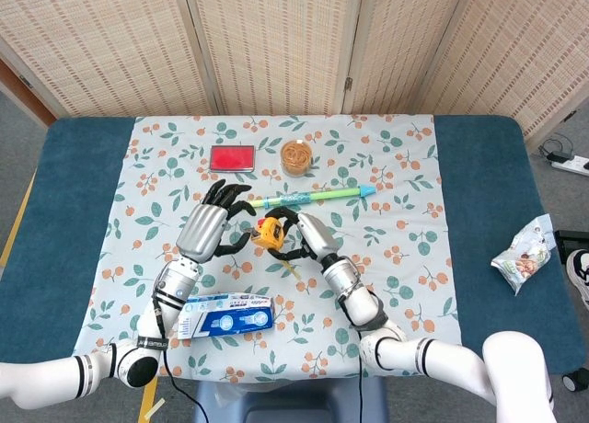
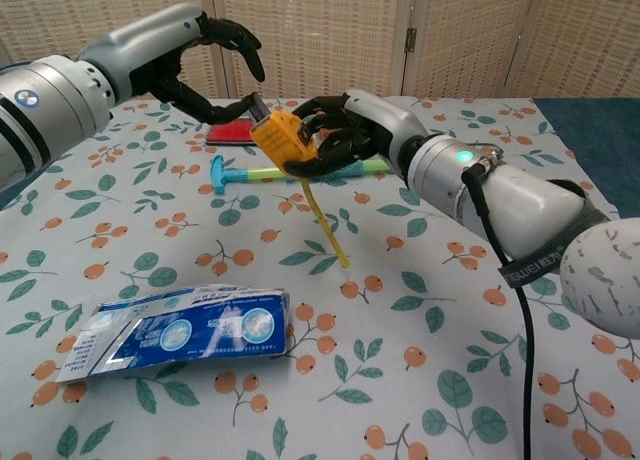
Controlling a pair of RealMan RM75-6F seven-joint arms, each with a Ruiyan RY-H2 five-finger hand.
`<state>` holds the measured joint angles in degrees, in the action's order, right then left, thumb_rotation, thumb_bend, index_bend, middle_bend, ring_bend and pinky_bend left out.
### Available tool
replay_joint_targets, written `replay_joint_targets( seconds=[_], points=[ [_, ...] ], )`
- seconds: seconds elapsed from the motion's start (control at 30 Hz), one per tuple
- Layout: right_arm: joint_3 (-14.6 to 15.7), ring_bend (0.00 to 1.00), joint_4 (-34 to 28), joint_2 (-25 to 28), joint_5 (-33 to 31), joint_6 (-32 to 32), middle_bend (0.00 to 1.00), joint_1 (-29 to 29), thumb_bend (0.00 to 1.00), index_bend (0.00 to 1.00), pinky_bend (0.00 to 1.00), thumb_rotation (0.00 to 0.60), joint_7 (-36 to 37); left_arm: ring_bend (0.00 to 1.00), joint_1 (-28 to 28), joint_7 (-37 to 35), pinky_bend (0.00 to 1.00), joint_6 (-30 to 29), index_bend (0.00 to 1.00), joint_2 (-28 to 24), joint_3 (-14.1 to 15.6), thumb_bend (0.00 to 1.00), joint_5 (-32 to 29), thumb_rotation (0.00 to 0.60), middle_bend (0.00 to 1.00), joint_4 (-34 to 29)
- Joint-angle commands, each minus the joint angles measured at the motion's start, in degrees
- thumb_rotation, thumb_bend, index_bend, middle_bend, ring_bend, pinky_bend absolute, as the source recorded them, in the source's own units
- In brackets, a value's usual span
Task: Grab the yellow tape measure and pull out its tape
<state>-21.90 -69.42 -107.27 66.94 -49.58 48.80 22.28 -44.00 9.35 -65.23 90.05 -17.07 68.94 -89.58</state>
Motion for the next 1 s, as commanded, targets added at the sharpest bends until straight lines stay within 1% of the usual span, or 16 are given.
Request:
replay_joint_targets(
  seconds=[0.03, 0.1, 0.23, 0.4, 0.67, 1.0],
  points=[
    [-0.2, 0.48, 0.0, 0.0, -0.3, 0.2, 0.55, 0.1, 0.55, 0.68, 0.27, 0.600, 0.0, 0.15, -0.1, -0.2, 0.00, 0.1, 0.46, 0.2, 0.2, 0.98, 0.2, 0.600, 0.20, 0.2],
    [-0.4, 0.48, -0.1, 0.0, -0.4, 0.2, 0.55, 0.1, 0.55, 0.68, 0.27, 0.600, 0.1, 0.15, -0.1, -0.4, 0.00, 0.1, 0.48, 0.6, 0.3, 1.00, 0.3, 0.600, 0.20, 0.5],
    [-0.5, 0.48, -0.2, 0.2, -0.7, 0.3, 0.55, 0.1, 0.55, 0.68, 0.27, 0.600, 0.0, 0.15, -0.3, -0.5, 0.00, -0.1, 0.51, 1.3, 0.3, 1.00, 0.4, 0.600, 0.22, 1.3],
    [-0.9, 0.48, -0.3, 0.4, -1.0, 0.5, 0.55, 0.1, 0.55, 0.68, 0.27, 0.600, 0.3, 0.15, -0.4, -0.3, 0.00, -0.6, 0.55, 2.3, 0.0, 1.00, 0.4, 0.600, 0.26, 2.4],
    [-1.0, 0.48, -0.1, 0.7, -1.3, 0.9, 0.55, 0.2, 0.55, 0.68, 0.27, 0.600, 0.5, 0.17, -0.4, -0.5, 0.01, -2.1, 0.60, 3.6, -1.1, 1.00, 0.1, 0.600, 0.29, 3.7],
    [-0.7, 0.48, -0.3, 1.4, -1.5, 1.0, 0.55, -0.2, 0.55, 0.68, 0.27, 0.600, 0.3, 0.18, 0.0, 0.0, 0.03, -3.5, 0.62, 4.0, -2.2, 1.00, -0.9, 0.600, 0.31, 4.7]
  ],
)
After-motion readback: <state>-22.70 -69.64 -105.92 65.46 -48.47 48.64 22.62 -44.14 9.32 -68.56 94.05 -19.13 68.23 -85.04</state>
